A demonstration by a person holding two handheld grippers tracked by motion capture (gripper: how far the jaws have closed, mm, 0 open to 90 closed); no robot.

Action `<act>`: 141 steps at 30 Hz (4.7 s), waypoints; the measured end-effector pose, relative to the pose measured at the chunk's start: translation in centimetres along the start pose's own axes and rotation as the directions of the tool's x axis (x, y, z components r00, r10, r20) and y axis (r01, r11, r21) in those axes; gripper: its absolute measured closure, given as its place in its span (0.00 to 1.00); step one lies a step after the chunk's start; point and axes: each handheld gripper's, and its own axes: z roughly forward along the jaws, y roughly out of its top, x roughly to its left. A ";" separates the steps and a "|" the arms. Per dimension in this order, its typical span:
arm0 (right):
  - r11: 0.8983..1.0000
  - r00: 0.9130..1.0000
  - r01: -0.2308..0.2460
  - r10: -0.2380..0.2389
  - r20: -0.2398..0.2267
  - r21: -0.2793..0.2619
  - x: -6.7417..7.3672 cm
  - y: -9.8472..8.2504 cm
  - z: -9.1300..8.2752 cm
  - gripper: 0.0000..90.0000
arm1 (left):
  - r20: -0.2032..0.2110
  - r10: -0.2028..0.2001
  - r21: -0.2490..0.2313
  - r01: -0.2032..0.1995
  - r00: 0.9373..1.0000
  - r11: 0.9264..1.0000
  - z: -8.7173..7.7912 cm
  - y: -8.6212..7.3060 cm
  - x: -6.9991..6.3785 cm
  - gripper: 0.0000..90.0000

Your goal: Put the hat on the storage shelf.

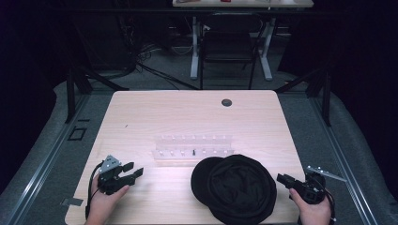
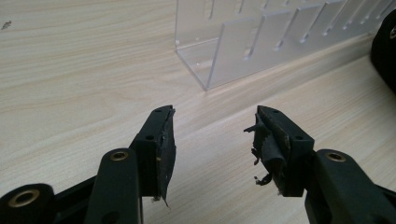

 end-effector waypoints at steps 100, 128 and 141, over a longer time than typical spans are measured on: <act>0.864 0.989 0.044 -0.109 0.101 0.501 3.5 4.8 1.6 0.98 | 0.048 0.059 0.026 -0.060 0.997 0.998 0.6 0.1 -1.8 0.53; 0.818 0.987 0.120 -0.157 0.019 0.562 9.9 9.9 -1.7 0.98 | 0.056 0.058 0.033 -0.060 0.997 0.998 1.1 0.1 -2.0 0.53; 0.830 0.994 0.098 -0.057 -0.092 0.550 11.8 11.7 -2.8 0.99 | 0.058 0.058 0.035 -0.060 0.997 0.998 1.0 0.1 -2.0 0.53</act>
